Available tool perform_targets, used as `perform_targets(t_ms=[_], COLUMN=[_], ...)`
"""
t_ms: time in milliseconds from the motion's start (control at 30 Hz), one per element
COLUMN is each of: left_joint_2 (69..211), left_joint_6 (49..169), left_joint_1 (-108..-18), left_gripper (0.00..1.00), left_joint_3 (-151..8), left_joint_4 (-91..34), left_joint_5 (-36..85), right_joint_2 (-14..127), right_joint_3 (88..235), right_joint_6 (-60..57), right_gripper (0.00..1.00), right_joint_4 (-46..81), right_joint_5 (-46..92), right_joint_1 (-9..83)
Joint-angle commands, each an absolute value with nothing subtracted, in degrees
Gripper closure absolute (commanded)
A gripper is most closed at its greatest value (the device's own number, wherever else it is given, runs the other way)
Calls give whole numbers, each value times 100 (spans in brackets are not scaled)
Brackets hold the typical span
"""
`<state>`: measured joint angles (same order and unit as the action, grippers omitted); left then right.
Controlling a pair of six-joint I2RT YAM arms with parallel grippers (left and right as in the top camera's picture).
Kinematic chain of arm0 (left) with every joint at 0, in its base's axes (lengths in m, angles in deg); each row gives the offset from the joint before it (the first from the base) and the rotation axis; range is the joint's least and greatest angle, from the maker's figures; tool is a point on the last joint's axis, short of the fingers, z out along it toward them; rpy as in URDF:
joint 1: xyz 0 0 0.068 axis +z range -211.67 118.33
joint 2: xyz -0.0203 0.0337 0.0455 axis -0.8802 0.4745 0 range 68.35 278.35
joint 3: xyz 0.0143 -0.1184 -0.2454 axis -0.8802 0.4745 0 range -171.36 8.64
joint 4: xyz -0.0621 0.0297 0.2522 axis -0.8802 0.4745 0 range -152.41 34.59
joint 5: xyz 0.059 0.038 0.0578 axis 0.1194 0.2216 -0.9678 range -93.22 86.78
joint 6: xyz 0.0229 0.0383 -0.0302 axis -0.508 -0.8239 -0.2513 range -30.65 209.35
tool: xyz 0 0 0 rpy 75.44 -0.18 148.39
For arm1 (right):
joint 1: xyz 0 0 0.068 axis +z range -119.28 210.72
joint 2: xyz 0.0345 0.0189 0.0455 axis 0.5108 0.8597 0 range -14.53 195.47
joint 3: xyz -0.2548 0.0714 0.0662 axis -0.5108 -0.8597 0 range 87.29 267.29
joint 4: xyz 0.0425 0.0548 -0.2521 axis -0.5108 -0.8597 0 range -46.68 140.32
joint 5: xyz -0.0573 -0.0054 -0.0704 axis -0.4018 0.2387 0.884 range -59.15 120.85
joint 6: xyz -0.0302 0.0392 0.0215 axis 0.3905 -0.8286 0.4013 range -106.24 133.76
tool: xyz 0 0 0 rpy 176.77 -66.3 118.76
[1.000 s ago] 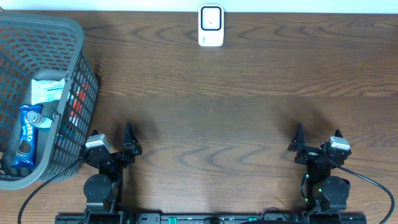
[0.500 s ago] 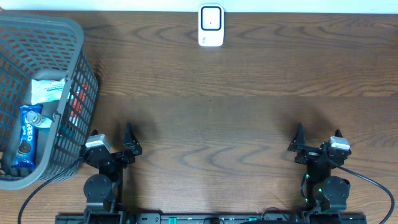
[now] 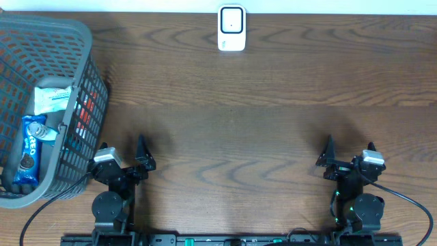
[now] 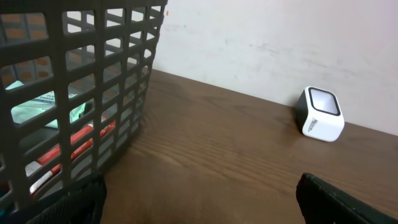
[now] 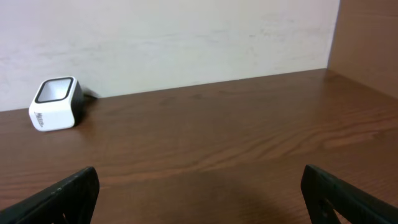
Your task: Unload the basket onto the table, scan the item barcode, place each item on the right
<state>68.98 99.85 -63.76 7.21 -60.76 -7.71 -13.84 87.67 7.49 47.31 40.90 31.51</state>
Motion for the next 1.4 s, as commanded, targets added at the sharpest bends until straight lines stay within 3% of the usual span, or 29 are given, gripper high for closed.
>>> perform_targets(t_ms=[0, 467, 733, 1033, 1367], left_joint_2=[6863, 6865, 6898, 7435, 7973], left_joint_6=[9935, 9935, 9974, 9972, 9972], left_joint_1=[-6374, -6374, -6374, -6374, -6374], left_gripper=[2, 2, 2, 2, 2], left_joint_3=[841, 841, 760, 251, 109], left_joint_4=[-5873, -5871, -5702, -4951, -4942], left_joint_5=[-863, -861, -229, -233, -231], right_joint_2=[-1378, -1378, -1378, -1378, -1378], right_joint_3=[8762, 8762, 8762, 8762, 8762], right_joint_6=[826, 828, 826, 826, 826], right_gripper=[1, 1, 1, 1, 1], right_joint_4=[4705, 4707, 4705, 4705, 4705], right_joint_5=[4081, 4081, 4081, 4081, 4081], right_joint_1=[3042, 3042, 3042, 3042, 3042])
